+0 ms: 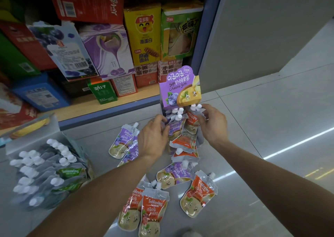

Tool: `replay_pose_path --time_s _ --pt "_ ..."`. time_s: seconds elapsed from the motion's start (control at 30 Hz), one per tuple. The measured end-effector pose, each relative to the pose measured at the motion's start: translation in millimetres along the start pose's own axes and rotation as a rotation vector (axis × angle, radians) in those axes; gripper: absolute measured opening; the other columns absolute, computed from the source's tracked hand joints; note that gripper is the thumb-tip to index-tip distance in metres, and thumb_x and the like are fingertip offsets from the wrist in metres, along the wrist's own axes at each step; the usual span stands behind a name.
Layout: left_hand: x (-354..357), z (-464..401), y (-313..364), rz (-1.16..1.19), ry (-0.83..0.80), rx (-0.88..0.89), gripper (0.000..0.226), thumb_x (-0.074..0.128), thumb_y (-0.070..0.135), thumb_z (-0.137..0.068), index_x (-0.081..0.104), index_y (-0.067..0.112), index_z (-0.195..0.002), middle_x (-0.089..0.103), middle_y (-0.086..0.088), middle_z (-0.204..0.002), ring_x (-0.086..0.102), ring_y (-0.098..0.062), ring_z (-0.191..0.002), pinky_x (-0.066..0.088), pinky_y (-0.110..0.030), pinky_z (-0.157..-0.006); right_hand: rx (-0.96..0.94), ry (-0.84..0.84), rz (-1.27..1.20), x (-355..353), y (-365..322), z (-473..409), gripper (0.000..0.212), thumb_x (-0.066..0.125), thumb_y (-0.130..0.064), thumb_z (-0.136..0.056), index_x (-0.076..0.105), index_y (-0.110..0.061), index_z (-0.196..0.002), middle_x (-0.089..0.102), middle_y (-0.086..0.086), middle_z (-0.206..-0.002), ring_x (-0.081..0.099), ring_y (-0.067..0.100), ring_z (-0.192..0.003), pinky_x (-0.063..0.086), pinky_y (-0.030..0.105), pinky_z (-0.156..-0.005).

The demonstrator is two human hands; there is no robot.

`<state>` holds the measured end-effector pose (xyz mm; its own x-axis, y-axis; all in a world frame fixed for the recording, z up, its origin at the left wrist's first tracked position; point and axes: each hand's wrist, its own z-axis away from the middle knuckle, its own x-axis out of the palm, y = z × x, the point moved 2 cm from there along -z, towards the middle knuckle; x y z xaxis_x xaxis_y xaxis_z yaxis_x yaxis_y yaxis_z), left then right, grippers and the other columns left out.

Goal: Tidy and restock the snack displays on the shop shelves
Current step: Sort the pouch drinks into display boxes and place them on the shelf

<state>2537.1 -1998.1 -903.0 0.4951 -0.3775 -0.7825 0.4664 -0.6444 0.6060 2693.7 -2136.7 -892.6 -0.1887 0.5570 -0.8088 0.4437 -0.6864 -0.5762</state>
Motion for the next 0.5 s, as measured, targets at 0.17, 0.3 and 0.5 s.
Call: replay_pose_path --time_s 0.17,0.3,0.5 --pt "-3 -5 10 -0.102 -0.009 0.164 0.043 0.063 0.032 -0.1 0.049 0.028 -0.14 0.06 -0.001 -0.107 0.063 -0.025 -0.087 0.045 -0.034 -0.063 0.109 0.034 0.052 -6 -6 3 0.048 0.07 -0.039 -0.092 0.051 -0.021 -0.133 0.058 0.0 -0.117 0.059 0.017 -0.092 0.045 0.03 -0.07" --pt "1 -10 9 -0.136 -0.02 0.224 0.049 0.068 0.029 -0.097 0.053 0.029 -0.143 0.051 -0.003 -0.113 0.055 -0.022 -0.102 0.057 -0.041 -0.071 -0.005 0.15 -0.119 -15 -11 35 0.03 0.07 -0.031 -0.093 0.048 -0.022 -0.112 0.053 -0.008 -0.094 0.05 0.008 -0.073 0.039 0.023 -0.06" --pt "8 -12 5 -0.019 -0.065 0.372 0.033 0.084 0.02 -0.08 0.069 0.023 -0.109 0.032 -0.003 -0.163 0.027 -0.028 -0.149 0.046 -0.041 -0.104 -0.248 -0.16 -0.111 -8 -18 24 0.07 0.071 -0.007 -0.083 0.044 -0.027 -0.144 0.057 -0.003 -0.134 0.061 0.016 -0.113 0.056 0.039 -0.089"
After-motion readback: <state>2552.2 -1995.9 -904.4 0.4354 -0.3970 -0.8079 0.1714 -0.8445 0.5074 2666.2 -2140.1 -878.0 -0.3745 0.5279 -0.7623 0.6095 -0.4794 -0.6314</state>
